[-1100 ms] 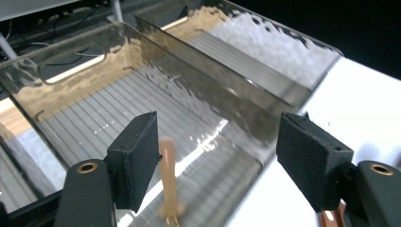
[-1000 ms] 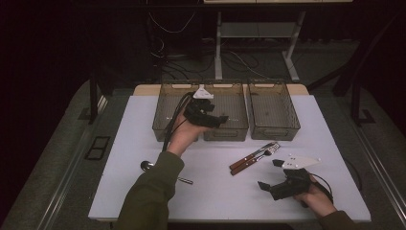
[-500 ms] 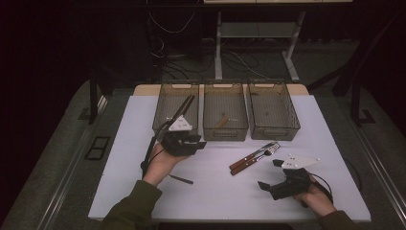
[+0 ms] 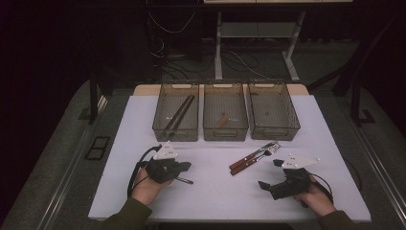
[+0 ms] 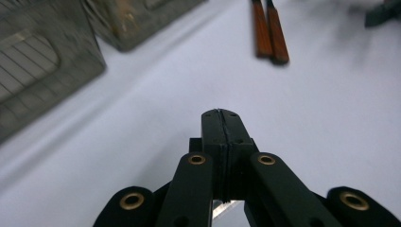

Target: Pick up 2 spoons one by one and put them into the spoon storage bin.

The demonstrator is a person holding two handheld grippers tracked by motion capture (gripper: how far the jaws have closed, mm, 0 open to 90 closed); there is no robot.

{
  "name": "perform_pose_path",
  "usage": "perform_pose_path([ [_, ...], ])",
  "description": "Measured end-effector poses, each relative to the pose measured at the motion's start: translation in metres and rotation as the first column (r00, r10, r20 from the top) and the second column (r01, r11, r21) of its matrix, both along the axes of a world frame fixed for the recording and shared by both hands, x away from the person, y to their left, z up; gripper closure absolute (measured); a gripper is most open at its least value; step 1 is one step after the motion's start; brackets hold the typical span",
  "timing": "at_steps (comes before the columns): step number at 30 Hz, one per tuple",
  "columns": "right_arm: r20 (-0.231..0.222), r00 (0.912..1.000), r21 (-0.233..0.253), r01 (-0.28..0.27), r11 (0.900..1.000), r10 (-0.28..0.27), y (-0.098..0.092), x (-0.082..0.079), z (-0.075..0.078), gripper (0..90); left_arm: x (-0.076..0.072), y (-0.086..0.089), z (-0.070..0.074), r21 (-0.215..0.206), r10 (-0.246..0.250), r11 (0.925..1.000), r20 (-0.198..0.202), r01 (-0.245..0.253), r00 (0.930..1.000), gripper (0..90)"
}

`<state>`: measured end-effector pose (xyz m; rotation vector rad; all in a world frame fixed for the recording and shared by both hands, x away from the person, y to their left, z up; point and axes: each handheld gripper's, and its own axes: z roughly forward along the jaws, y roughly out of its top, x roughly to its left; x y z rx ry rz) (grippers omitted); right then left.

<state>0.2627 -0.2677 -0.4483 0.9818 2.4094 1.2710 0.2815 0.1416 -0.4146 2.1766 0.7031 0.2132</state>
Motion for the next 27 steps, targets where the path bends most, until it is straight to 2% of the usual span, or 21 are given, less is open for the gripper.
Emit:
perform_pose_path([
  [4,0.001,1.0,-0.002,0.003,1.0,-0.003,0.001,-0.001,0.001,0.9,-0.011,0.003,-0.008,0.006,-0.024,0.9997,-0.028,0.024,0.9993,88.8],
  [6,0.002,1.0,-0.001,0.003,1.0,-0.003,0.001,-0.002,0.001,0.9,-0.014,0.001,-0.011,0.039,-0.036,0.9985,-0.033,0.037,0.9988,88.8],
  [7,0.003,1.0,-0.001,0.003,1.0,-0.003,0.001,-0.002,0.001,0.9,-0.015,0.0,-0.013,0.06,-0.039,0.9973,-0.03,0.041,0.9988,88.8],
  [11,0.004,1.0,-0.003,0.002,1.0,-0.002,0.001,-0.002,0.001,0.9,-0.013,-0.002,-0.018,0.064,-0.045,0.9968,-0.061,0.049,0.9971,88.8],
  [13,0.004,1.0,0.001,0.002,1.0,-0.002,0.001,-0.002,0.001,0.9,-0.012,-0.002,-0.02,0.08,-0.059,0.9947,-0.064,0.064,0.9962,88.8],
  [16,0.004,1.0,-0.002,0.002,1.0,-0.002,0.001,-0.002,0.001,0.9,-0.013,-0.005,-0.022,0.085,-0.045,0.9951,-0.074,0.051,0.9963,88.8],
  [17,0.005,1.0,-0.003,0.002,1.0,-0.002,0.001,-0.002,0.001,0.9,-0.012,-0.004,-0.023,0.102,-0.05,0.9931,-0.076,0.058,0.9958,88.8],
  [20,0.006,1.0,-0.004,-0.001,1.0,0.001,0.001,-0.002,0.001,0.9,-0.01,-0.003,-0.027,0.117,-0.051,0.9914,-0.082,0.06,0.9953,88.8],
  [21,0.006,1.0,-0.004,-0.002,1.0,0.002,0.001,-0.002,0.001,0.9,-0.009,-0.003,-0.027,0.117,-0.055,0.9911,-0.085,0.064,0.9949,88.8],
  [22,0.005,1.0,-0.002,-0.001,1.0,0.001,0.001,-0.002,0.001,0.9,-0.009,-0.003,-0.028,0.103,-0.039,0.9935,-0.092,0.049,0.995,88.8],
  [27,0.007,1.0,-0.003,0.0,1.0,0.0,0.001,-0.001,0.001,0.9,-0.008,-0.004,-0.028,0.11,-0.039,0.9928,-0.08,0.048,0.996,88.8],
])
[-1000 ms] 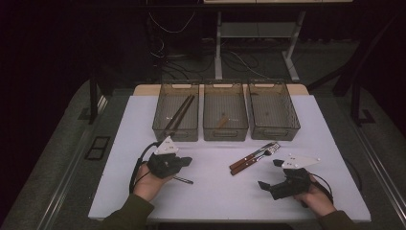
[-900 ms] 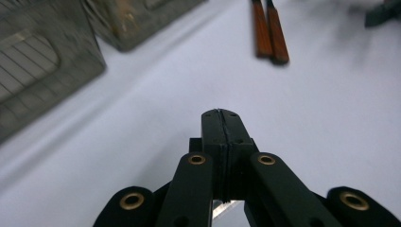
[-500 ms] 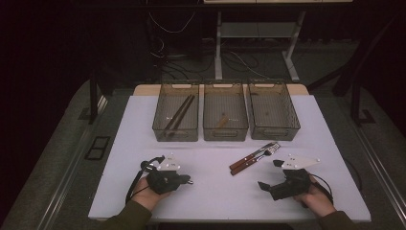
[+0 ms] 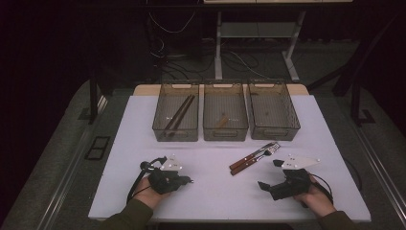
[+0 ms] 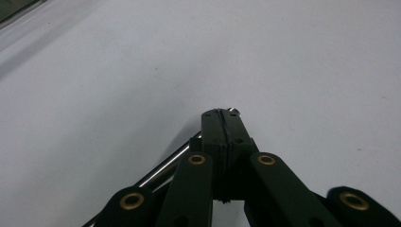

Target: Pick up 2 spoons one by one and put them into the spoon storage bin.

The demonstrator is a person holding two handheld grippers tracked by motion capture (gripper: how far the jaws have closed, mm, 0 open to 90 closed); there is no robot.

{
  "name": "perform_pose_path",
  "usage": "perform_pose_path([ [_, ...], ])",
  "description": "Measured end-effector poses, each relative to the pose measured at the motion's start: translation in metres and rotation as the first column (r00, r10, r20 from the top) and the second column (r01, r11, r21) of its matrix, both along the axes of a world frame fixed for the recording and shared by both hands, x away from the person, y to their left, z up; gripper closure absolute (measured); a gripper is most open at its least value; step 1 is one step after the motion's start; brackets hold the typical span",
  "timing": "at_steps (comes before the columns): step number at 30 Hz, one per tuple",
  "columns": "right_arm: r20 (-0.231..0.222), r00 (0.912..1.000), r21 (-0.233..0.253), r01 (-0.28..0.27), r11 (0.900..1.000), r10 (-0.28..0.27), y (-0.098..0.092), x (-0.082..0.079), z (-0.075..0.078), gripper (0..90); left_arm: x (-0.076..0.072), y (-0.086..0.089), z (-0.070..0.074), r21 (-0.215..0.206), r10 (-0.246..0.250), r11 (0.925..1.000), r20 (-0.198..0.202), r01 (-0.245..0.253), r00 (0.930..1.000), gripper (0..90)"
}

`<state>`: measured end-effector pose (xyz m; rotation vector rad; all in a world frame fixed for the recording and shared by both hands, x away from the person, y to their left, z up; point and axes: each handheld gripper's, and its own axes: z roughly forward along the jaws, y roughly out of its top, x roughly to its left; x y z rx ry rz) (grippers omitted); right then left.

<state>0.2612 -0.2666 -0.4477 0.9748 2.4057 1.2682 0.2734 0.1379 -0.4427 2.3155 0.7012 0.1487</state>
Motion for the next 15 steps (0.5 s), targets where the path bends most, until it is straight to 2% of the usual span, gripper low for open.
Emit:
perform_pose_path([
  [3,0.0,1.0,-0.002,-0.003,1.0,0.003,0.0,0.0,0.0,0.9,0.002,-0.001,0.0,0.004,-0.006,1.0,0.012,0.006,0.9999,88.9],
  [15,-0.003,1.0,-0.004,0.0,1.0,0.0,0.0,0.0,0.0,0.9,0.014,-0.009,-0.002,0.016,0.027,0.9995,0.059,-0.028,0.9979,88.9],
])
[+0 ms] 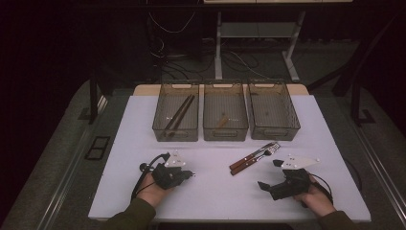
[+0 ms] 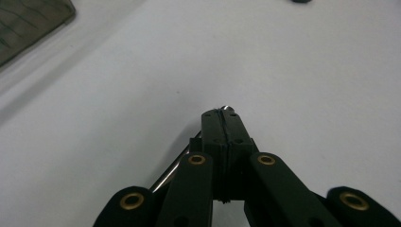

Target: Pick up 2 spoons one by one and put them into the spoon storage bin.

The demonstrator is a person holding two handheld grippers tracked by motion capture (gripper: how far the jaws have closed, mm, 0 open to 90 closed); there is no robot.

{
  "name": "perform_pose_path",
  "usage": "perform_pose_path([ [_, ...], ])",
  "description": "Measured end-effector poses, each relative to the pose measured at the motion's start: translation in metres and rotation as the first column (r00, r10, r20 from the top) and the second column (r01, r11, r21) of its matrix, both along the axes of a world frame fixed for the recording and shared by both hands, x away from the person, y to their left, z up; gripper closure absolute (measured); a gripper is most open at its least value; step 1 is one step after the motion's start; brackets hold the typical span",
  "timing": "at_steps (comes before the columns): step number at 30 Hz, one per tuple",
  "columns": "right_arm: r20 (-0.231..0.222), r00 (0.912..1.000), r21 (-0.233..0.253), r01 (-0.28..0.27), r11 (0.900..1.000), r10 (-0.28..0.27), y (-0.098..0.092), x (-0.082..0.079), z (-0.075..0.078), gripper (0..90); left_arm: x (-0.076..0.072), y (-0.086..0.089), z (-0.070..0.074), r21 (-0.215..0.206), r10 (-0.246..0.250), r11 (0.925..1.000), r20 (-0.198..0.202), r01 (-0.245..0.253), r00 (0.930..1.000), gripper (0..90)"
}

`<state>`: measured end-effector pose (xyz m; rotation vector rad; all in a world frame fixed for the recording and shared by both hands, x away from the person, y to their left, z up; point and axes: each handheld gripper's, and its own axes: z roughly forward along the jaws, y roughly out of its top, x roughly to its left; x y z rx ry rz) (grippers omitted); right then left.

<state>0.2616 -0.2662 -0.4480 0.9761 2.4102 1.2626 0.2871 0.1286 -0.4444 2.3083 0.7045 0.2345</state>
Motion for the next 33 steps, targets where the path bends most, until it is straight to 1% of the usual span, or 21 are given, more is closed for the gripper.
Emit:
perform_pose_path([
  [2,0.0,1.0,0.0,0.0,1.0,0.0,0.0,0.0,0.0,0.9,0.004,-0.001,0.0,0.007,0.002,1.0,0.016,-0.003,0.9999,88.8],
  [3,0.0,1.0,0.0,0.0,1.0,0.0,0.0,0.0,0.0,0.9,0.005,-0.002,0.0,0.006,0.01,0.9999,0.014,-0.011,0.9998,88.9],
  [5,-0.001,1.0,-0.001,0.0,1.0,0.0,0.0,0.0,0.0,0.9,0.008,-0.003,-0.001,0.006,0.023,0.9997,0.023,-0.023,0.9995,88.8],
  [9,-0.002,1.0,0.0,-0.003,1.0,0.003,0.0,0.0,0.0,0.9,0.011,-0.002,-0.001,-0.003,0.038,0.9993,0.022,-0.038,0.999,88.8],
  [12,-0.001,1.0,0.0,-0.003,1.0,0.003,0.0,0.0,0.0,0.9,0.011,-0.001,-0.001,-0.006,0.037,0.9993,0.017,-0.037,0.9992,88.8],
  [13,-0.001,1.0,0.0,-0.004,1.0,0.004,0.0,0.0,0.0,0.9,0.011,0.0,0.0,-0.011,0.034,0.9994,0.013,-0.034,0.9993,88.8],
  [16,0.0,1.0,0.001,-0.004,1.0,0.004,0.0,0.0,0.0,0.9,0.009,0.006,0.007,-0.069,0.027,0.9972,0.001,-0.027,0.9996,88.5],
  [18,0.002,1.0,0.001,-0.006,1.0,0.006,0.0,0.0,0.0,0.9,0.007,0.012,0.012,-0.094,0.03,0.9952,0.008,-0.029,0.9995,86.1],
  [19,0.002,1.0,0.001,-0.006,1.0,0.006,0.0,0.0,0.0,0.9,0.005,0.016,0.015,-0.097,0.033,0.9948,0.018,-0.031,0.9993,84.4],
  [21,0.001,1.0,0.001,-0.007,1.0,0.007,0.0,0.0,0.0,0.9,0.001,0.026,0.02,-0.119,0.053,0.9917,0.035,-0.049,0.998,80.9],
  [23,0.001,1.0,0.001,-0.007,1.0,0.007,0.0,0.0,0.0,0.9,-0.001,0.038,0.023,-0.144,0.069,0.9874,0.031,-0.064,0.9971,76.4],
  [26,0.002,1.0,0.003,-0.007,1.0,0.007,0.0,0.0,0.0,0.9,-0.005,0.057,0.027,-0.134,0.099,0.9868,0.049,-0.092,0.9939,69.3],
  [27,0.002,1.0,0.003,-0.007,1.0,0.007,0.0,0.0,0.0,0.9,-0.006,0.063,0.029,-0.138,0.114,0.9849,0.054,-0.105,0.992,66.0],
  [28,0.001,1.0,0.002,-0.006,1.0,0.006,0.0,0.0,0.0,0.9,-0.007,0.069,0.029,-0.141,0.129,0.9827,0.059,-0.12,0.9899,64.6],
  [31,-0.002,1.0,0.002,-0.005,1.0,0.005,0.0,0.0,0.0,0.9,-0.007,0.089,0.029,-0.151,0.174,0.9746,0.049,-0.165,0.9835,60.1],
  [33,-0.002,1.0,0.002,-0.007,1.0,0.007,0.0,0.0,0.0,0.9,-0.008,0.1,0.027,-0.145,0.201,0.9702,0.038,-0.194,0.9788,57.7],
])
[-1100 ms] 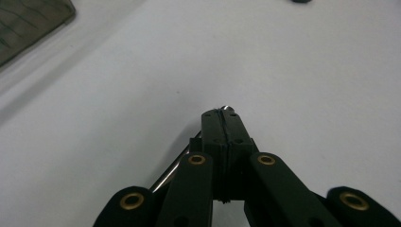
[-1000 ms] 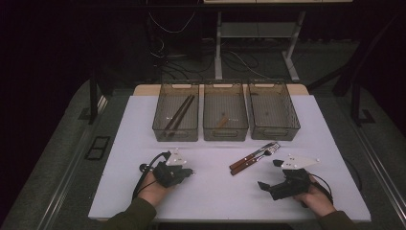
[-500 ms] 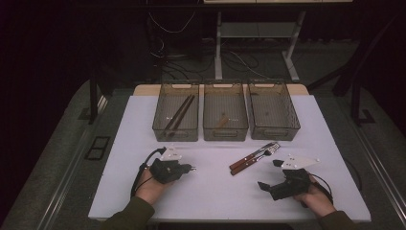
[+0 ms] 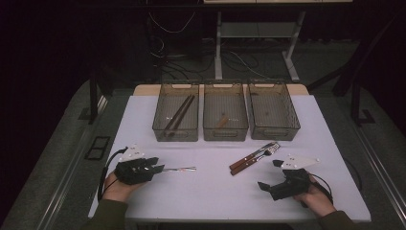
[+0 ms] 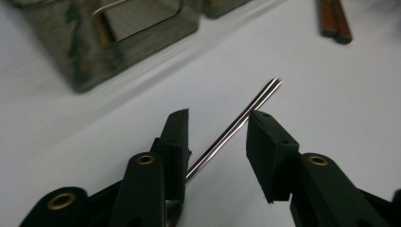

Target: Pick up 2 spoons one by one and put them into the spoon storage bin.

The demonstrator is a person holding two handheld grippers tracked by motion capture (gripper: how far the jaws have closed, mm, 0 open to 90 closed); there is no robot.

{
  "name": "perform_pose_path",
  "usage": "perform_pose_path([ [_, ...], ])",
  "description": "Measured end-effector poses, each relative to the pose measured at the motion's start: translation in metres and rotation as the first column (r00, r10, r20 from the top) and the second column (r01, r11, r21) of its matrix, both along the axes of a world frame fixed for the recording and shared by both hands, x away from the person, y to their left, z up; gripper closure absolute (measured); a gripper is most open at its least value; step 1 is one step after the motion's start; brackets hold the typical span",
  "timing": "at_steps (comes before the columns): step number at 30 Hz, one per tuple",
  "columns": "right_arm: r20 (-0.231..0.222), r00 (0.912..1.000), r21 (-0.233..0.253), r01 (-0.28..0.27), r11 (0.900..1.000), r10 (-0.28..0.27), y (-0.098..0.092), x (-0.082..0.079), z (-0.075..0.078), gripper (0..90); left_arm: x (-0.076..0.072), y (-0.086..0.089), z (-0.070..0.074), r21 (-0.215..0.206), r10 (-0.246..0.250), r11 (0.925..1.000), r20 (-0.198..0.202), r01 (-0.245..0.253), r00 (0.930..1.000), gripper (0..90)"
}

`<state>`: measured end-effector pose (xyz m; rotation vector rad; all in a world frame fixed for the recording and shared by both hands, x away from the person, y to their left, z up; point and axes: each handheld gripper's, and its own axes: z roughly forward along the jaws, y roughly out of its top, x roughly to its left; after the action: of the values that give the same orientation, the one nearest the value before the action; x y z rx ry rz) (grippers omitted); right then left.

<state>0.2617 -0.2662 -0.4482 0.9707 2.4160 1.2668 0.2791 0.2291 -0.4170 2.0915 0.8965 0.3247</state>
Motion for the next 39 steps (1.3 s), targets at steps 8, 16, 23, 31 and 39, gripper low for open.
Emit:
perform_pose_path([
  [8,0.0,1.0,-0.001,-0.001,1.0,0.001,0.0,0.0,0.0,0.9,0.006,0.025,-0.012,0.055,0.082,0.9952,-0.023,-0.081,0.9964,51.0],
  [16,-0.001,1.0,-0.002,0.0,1.0,0.0,0.0,0.0,-0.001,0.9,0.012,0.032,-0.019,0.047,0.106,0.9935,-0.059,-0.104,0.9926,46.1],
  [23,-0.005,1.0,-0.002,0.001,1.0,-0.001,0.0,0.0,0.0,0.9,0.014,0.03,-0.023,0.063,0.092,0.9942,-0.084,-0.087,0.9922,46.3],
  [31,0.001,1.0,-0.003,-0.001,1.0,0.001,0.0,0.0,0.0,0.9,0.012,0.029,-0.025,0.095,0.068,0.9937,-0.09,-0.06,0.9936,50.2],
  [39,0.002,1.0,-0.004,-0.001,1.0,0.001,0.0,0.0,0.0,0.9,0.011,0.028,-0.024,0.111,0.041,0.9933,-0.091,-0.031,0.995,58.8],
])
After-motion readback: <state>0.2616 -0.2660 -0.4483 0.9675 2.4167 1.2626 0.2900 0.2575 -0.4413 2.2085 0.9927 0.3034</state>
